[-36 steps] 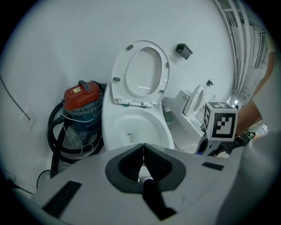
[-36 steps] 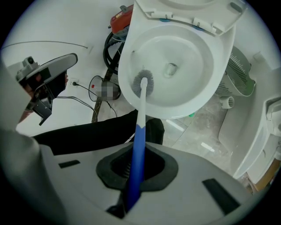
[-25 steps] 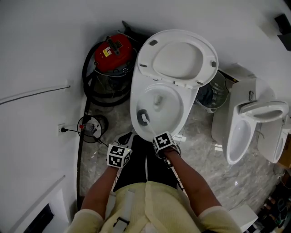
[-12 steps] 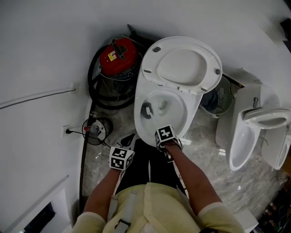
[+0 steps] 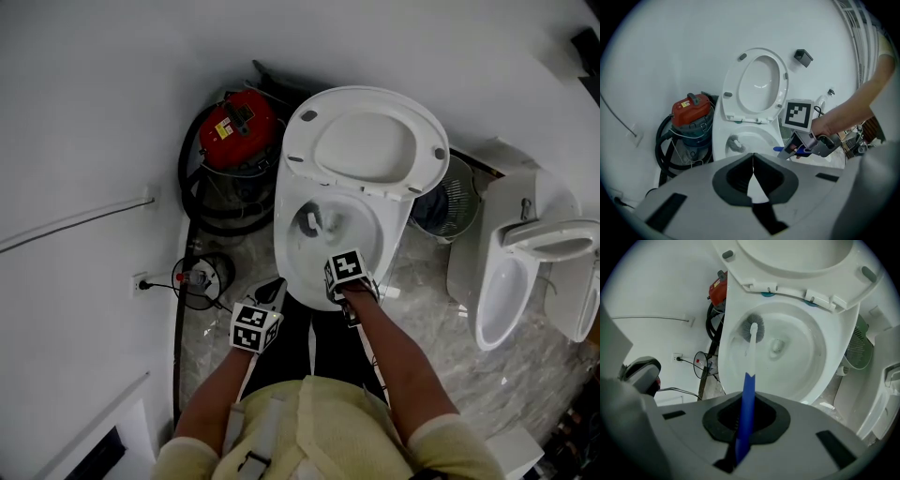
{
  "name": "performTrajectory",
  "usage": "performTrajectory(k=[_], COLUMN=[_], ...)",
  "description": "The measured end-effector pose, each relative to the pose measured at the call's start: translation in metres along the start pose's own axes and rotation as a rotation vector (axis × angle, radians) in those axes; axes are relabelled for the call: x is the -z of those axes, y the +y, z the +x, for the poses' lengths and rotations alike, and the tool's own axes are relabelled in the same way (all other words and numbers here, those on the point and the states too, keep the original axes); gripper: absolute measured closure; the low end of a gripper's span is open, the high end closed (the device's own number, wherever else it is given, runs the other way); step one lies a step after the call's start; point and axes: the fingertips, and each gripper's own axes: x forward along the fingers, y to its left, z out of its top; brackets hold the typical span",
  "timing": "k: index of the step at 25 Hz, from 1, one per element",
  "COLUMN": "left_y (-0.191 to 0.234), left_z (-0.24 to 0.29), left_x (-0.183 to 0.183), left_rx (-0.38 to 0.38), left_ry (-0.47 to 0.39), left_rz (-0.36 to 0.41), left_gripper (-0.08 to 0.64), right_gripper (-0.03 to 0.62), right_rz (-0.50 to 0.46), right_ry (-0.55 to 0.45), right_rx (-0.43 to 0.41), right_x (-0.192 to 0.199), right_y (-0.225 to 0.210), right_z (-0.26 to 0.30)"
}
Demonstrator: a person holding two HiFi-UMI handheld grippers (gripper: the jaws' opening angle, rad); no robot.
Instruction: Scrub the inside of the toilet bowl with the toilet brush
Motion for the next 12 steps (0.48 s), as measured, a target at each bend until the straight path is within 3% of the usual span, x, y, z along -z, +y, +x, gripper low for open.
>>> performTrajectory(k=[12], left_y=[-0.024], left_z=[0.017], left_x=[-0.033], left_rx=[0.1], left_ry=[0.01], left_rz=[0.088], left_gripper=[0.546], right_gripper=[0.566], right_rz=[0.108], right_ry=[-0.07], right_rx=[-0.003], right_x=[0.014], right_y=[-0.023], right_z=[-0.035])
